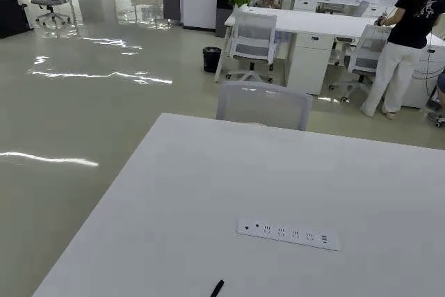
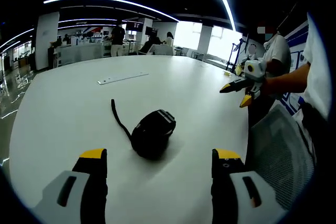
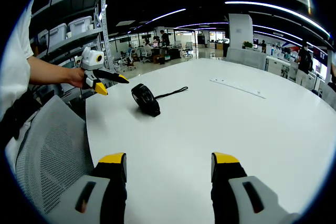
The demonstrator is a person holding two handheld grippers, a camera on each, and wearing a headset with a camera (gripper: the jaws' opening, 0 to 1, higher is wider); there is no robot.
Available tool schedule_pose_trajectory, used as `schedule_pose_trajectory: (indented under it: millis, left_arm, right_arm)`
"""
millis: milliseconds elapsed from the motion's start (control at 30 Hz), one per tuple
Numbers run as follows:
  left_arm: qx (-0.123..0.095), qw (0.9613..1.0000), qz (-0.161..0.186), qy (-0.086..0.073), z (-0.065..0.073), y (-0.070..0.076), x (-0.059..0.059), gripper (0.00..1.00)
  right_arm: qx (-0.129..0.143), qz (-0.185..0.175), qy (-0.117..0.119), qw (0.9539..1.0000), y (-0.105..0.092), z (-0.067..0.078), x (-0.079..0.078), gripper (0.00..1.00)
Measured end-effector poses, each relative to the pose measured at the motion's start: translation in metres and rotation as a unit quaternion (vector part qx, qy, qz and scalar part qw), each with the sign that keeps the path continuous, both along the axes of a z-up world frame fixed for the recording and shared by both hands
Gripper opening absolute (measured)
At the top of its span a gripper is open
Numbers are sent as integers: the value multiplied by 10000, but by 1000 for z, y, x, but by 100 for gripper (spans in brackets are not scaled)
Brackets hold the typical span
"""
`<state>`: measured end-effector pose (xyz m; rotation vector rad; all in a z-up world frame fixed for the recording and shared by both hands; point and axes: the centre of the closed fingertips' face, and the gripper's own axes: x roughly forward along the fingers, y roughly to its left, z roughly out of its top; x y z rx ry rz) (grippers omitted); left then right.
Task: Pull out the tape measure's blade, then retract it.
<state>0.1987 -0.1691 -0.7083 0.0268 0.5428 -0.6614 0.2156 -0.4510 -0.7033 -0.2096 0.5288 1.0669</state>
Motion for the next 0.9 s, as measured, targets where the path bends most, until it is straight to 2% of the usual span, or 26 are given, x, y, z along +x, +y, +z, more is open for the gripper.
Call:
schedule_pose_trajectory:
  millis: [433, 900]
  left_arm:
    - [25, 9998, -181, -1, -4, -7, 16, 79]
    - [143, 9990, -428, 34, -11, -13, 33, 77]
  right_arm:
    - [-14, 112, -32, 9999, 5, 0, 9, 66]
    - [-14, 152, -55, 9999, 7, 2, 16, 65]
